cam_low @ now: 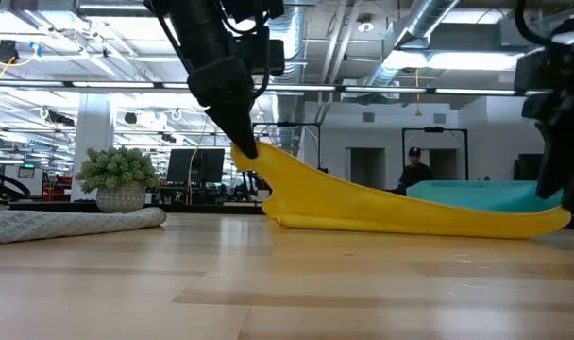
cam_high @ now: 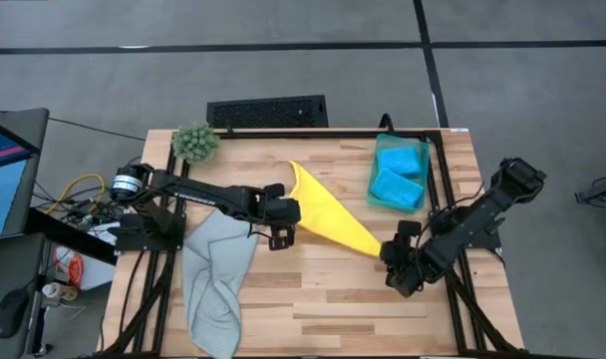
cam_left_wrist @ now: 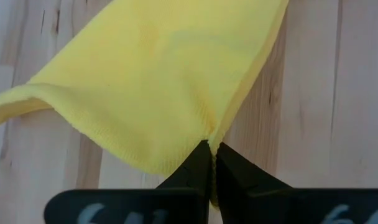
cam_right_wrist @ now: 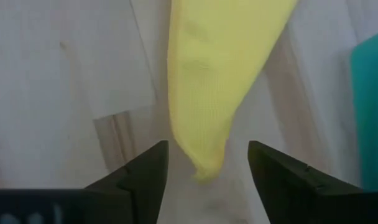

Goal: Fold microfiber towels
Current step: Fold the yellow microfiber cloth

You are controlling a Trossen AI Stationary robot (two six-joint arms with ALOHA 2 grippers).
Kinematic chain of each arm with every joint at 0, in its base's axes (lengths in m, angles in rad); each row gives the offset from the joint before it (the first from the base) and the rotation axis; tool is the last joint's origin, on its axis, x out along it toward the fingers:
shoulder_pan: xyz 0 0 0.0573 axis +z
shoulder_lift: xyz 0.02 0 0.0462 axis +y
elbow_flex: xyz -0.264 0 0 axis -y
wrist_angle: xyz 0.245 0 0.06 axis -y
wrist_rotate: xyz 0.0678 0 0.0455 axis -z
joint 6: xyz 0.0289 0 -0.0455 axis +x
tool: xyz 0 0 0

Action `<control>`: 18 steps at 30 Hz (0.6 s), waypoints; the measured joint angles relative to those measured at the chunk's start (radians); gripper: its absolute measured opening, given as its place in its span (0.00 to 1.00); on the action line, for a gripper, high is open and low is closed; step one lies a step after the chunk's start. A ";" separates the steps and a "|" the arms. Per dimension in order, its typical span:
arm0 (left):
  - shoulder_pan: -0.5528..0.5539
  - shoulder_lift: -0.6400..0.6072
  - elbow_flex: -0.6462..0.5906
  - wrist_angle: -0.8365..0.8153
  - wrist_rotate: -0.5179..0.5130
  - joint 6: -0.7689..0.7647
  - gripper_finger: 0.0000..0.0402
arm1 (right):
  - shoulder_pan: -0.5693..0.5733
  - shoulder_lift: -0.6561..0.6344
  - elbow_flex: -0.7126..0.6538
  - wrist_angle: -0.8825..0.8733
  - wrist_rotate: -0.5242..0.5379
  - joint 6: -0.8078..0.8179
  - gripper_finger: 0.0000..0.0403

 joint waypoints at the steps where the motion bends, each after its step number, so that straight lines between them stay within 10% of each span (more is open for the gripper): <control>1: 0.000 0.000 0.000 -0.003 0.000 0.000 0.01 | -0.002 0.000 -0.013 0.019 -0.006 0.000 0.61; 18: 0.000 0.000 0.001 -0.002 0.000 0.004 0.01 | -0.031 0.112 -0.025 0.075 -0.042 -0.044 0.46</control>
